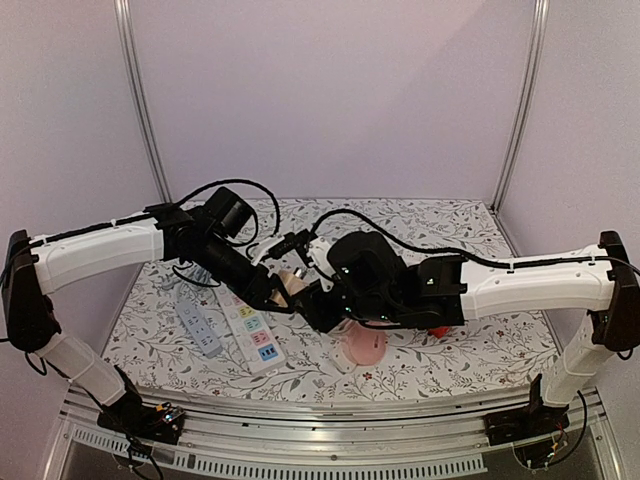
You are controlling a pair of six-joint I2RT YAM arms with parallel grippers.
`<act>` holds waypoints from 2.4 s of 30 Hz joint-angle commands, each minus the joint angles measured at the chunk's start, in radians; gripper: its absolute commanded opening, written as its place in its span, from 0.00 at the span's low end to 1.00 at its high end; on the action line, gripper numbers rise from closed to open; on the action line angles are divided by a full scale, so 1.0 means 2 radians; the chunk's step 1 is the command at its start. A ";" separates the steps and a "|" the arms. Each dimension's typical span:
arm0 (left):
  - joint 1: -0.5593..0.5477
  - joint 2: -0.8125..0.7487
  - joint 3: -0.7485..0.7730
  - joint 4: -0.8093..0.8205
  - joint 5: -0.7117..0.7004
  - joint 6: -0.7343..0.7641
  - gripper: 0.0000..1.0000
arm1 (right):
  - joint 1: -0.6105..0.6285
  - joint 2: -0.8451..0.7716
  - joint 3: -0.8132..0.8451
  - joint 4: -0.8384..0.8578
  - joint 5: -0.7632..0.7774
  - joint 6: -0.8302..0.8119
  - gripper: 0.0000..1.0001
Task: Pull the plug off the socket
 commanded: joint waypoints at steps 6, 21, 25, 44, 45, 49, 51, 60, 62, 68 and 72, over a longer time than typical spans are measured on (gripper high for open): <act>-0.011 -0.005 0.015 0.037 0.069 0.018 0.03 | 0.002 0.022 0.024 -0.047 0.021 -0.030 0.39; -0.017 -0.006 0.014 0.036 0.076 0.026 0.02 | -0.001 0.021 0.013 -0.036 0.120 -0.013 0.00; -0.020 -0.006 0.014 0.035 0.084 0.031 0.00 | -0.035 -0.021 -0.052 0.038 0.037 0.012 0.00; 0.014 0.025 0.019 0.032 0.033 -0.015 0.00 | 0.052 -0.010 -0.025 0.039 0.142 -0.055 0.00; 0.016 0.026 0.018 0.031 0.033 -0.016 0.00 | 0.062 -0.008 -0.023 0.039 0.149 -0.069 0.00; 0.018 0.034 0.019 0.030 0.032 -0.021 0.00 | 0.077 0.002 -0.014 0.039 0.162 -0.100 0.00; 0.018 0.035 0.019 0.030 0.034 -0.021 0.00 | 0.077 0.003 -0.014 0.039 0.168 -0.102 0.00; -0.003 0.020 0.017 0.032 0.056 0.008 0.00 | 0.023 -0.030 -0.052 0.050 0.104 -0.036 0.00; -0.015 0.017 0.018 0.027 0.061 0.020 0.00 | 0.016 -0.034 -0.057 0.050 0.108 -0.028 0.00; -0.026 0.017 0.021 0.020 0.055 0.026 0.00 | 0.007 -0.038 -0.059 0.050 0.091 -0.025 0.00; -0.009 0.026 0.023 0.021 0.050 0.007 0.00 | 0.008 -0.044 -0.058 0.052 0.025 -0.049 0.00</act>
